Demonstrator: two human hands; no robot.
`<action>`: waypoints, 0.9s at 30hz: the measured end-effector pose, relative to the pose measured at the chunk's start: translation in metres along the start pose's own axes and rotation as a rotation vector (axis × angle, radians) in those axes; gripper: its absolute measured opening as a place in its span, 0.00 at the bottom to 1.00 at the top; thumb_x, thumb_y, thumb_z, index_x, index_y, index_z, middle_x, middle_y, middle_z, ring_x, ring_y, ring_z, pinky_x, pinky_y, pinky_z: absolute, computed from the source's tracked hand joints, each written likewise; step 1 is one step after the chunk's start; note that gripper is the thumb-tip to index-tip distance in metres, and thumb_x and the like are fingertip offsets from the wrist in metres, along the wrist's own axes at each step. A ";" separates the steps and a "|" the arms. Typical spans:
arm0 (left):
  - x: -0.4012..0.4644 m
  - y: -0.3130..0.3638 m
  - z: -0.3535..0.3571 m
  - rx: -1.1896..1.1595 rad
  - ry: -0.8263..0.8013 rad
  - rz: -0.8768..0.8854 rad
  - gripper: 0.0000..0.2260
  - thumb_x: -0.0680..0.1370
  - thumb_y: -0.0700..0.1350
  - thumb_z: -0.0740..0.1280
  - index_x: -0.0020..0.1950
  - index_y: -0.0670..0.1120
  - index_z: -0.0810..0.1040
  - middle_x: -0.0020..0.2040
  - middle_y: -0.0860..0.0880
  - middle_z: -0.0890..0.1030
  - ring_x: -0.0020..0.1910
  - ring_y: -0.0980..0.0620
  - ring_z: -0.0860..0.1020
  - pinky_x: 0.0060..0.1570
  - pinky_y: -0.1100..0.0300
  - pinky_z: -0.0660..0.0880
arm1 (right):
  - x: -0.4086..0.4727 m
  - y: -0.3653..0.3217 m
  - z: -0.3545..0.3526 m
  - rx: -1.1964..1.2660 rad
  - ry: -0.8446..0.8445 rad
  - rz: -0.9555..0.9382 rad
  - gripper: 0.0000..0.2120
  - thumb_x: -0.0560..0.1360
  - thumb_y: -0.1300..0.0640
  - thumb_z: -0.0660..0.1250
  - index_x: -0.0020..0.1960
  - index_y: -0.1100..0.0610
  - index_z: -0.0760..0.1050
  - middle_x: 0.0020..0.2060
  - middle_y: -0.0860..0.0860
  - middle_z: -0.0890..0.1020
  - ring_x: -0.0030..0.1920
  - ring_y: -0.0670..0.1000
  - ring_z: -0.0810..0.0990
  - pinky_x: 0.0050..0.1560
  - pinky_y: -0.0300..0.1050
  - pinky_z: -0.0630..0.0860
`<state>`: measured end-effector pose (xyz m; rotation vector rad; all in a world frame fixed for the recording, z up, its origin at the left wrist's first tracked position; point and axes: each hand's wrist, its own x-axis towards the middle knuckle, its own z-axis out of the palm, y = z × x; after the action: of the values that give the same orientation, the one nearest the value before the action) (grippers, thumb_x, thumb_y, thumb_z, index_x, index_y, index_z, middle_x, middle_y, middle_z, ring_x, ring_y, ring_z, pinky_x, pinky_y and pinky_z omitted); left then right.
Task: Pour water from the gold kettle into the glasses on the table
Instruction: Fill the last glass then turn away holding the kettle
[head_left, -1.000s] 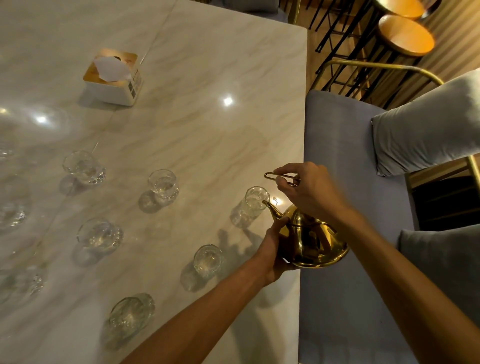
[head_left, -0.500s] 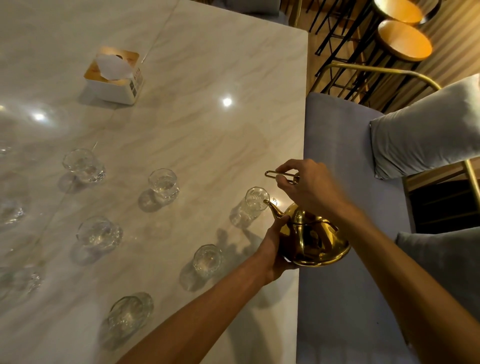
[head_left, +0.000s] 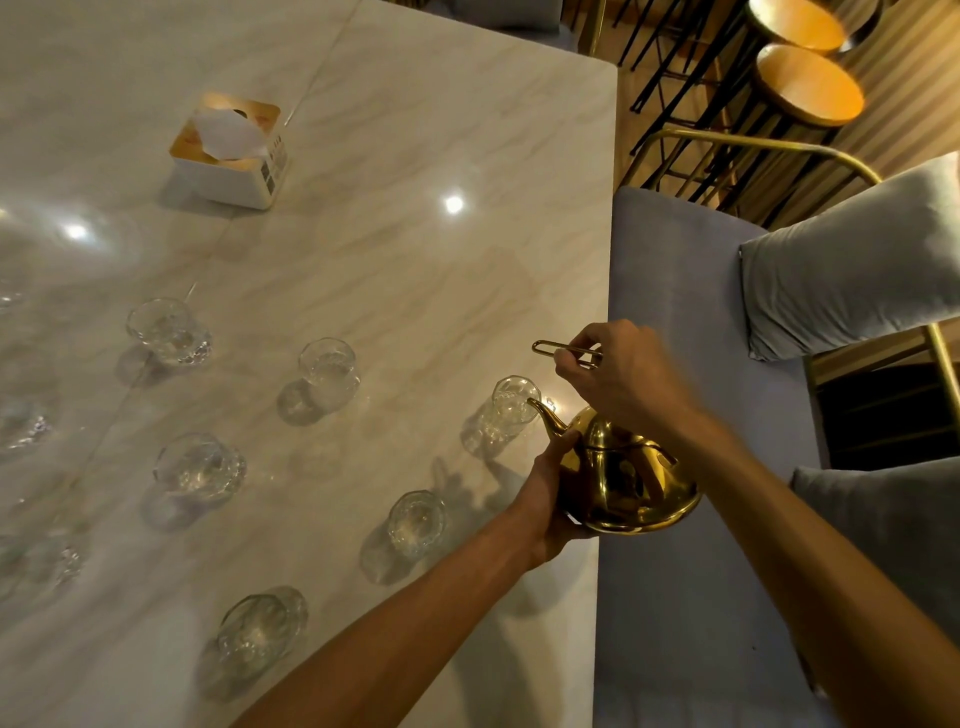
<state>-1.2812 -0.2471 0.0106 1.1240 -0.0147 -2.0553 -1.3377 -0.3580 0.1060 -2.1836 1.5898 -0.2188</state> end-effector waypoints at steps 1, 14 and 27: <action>0.000 0.000 0.000 0.001 -0.002 0.001 0.26 0.79 0.64 0.61 0.67 0.47 0.78 0.64 0.44 0.82 0.64 0.42 0.78 0.59 0.47 0.77 | 0.000 0.000 0.000 -0.006 0.004 -0.003 0.16 0.80 0.48 0.67 0.58 0.60 0.81 0.53 0.55 0.85 0.42 0.47 0.77 0.33 0.31 0.68; -0.005 0.005 0.008 -0.031 -0.025 -0.029 0.28 0.78 0.65 0.61 0.68 0.47 0.78 0.65 0.43 0.81 0.64 0.42 0.78 0.54 0.48 0.79 | 0.007 -0.009 -0.006 -0.073 -0.008 -0.062 0.15 0.79 0.49 0.67 0.58 0.58 0.83 0.48 0.55 0.86 0.41 0.53 0.84 0.42 0.46 0.83; -0.011 0.010 0.013 -0.048 -0.032 -0.031 0.27 0.79 0.64 0.59 0.71 0.48 0.75 0.67 0.43 0.79 0.60 0.43 0.79 0.49 0.49 0.79 | 0.012 -0.016 -0.011 -0.131 -0.017 -0.103 0.16 0.79 0.49 0.67 0.57 0.59 0.84 0.45 0.54 0.87 0.39 0.53 0.83 0.42 0.49 0.84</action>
<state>-1.2809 -0.2511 0.0299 1.0683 0.0356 -2.0898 -1.3239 -0.3676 0.1211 -2.3635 1.5227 -0.1290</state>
